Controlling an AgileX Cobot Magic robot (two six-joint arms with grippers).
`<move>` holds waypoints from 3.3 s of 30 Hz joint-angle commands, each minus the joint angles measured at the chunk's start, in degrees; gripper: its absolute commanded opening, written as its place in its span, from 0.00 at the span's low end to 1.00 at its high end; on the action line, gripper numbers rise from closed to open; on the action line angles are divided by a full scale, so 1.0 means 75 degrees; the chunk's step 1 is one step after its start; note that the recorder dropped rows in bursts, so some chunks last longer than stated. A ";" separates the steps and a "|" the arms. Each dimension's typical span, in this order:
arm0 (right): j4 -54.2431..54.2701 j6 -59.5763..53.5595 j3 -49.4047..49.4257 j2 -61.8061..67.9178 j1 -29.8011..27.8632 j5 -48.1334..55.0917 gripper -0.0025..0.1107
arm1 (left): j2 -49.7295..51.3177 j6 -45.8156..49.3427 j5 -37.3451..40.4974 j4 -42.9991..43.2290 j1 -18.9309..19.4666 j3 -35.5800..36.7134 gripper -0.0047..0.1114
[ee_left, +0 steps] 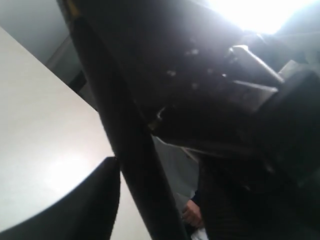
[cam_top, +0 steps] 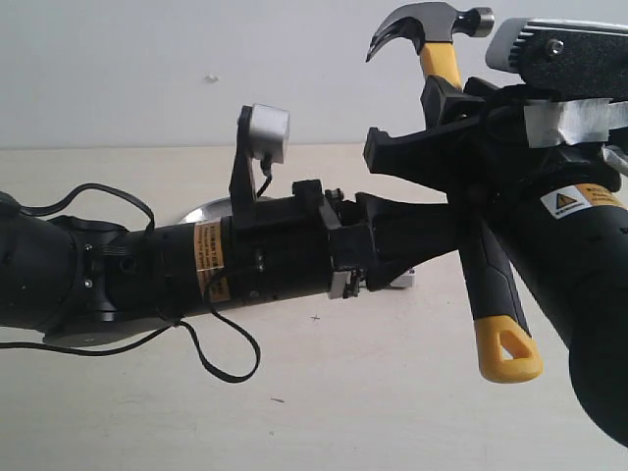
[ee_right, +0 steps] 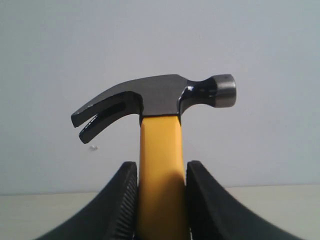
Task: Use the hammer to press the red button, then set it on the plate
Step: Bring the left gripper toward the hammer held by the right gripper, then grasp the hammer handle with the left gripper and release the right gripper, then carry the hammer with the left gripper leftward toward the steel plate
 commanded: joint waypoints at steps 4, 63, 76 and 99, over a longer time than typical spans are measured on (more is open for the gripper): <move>-0.0510 0.0012 -0.0135 -0.0058 0.0031 -0.0287 0.02 | 0.0033 0.0028 0.0517 -0.0221 -0.0359 -0.0206 0.46; 0.1529 -0.1553 -0.0135 -0.0164 0.0031 0.1035 0.49 | 0.0033 0.1301 0.2484 -0.1716 -0.0772 -0.0572 0.04; 0.2818 -0.2987 -0.0135 -0.1233 0.0031 0.1386 0.49 | 0.0033 0.2093 0.2980 -0.2518 -0.0621 -0.0572 0.04; 0.6003 -0.6207 0.1902 -0.3756 0.0031 0.3319 0.45 | -0.2357 0.4968 0.8424 -0.2903 -0.0331 -0.0174 0.04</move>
